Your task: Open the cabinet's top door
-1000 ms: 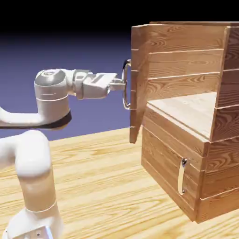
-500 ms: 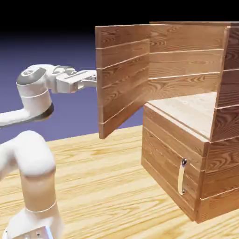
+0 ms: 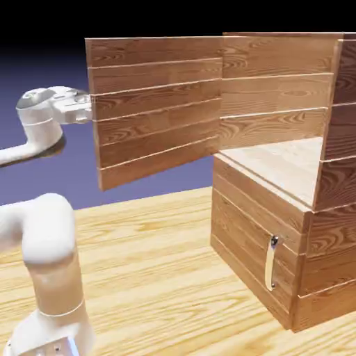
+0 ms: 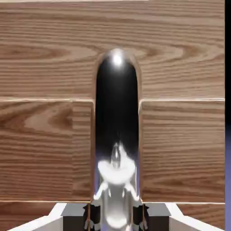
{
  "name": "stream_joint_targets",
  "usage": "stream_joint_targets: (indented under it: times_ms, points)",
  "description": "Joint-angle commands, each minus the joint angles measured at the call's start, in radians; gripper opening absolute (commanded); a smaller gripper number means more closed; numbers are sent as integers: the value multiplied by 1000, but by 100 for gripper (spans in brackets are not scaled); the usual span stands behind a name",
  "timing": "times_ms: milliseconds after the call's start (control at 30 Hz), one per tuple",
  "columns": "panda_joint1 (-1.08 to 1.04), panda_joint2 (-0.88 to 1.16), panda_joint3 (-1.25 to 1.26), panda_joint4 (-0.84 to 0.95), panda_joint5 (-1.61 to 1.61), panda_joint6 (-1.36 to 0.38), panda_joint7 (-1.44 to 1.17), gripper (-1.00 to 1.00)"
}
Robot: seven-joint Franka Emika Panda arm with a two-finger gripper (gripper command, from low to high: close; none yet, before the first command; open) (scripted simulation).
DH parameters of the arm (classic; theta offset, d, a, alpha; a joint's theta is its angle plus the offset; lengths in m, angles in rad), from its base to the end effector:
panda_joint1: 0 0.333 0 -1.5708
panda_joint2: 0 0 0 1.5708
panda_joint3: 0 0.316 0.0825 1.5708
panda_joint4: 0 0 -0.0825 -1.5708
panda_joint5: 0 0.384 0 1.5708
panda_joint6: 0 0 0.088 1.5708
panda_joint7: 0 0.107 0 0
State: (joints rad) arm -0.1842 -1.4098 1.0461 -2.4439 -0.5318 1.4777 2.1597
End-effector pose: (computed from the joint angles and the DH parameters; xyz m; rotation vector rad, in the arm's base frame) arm 0.1365 0.2676 0.5562 1.0626 -1.7165 1.9646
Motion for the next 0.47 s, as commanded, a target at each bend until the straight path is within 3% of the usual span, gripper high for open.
stream_joint_targets:
  times_ms: [0, 400, 433]
  points:
    - [-30, 6, 19, 36, 12, -32, -3, -100]
    - [-390, 30, 180, 464, 96, -365, -62, -100]
    - [-390, 30, 180, 464, 96, -365, -62, 100]
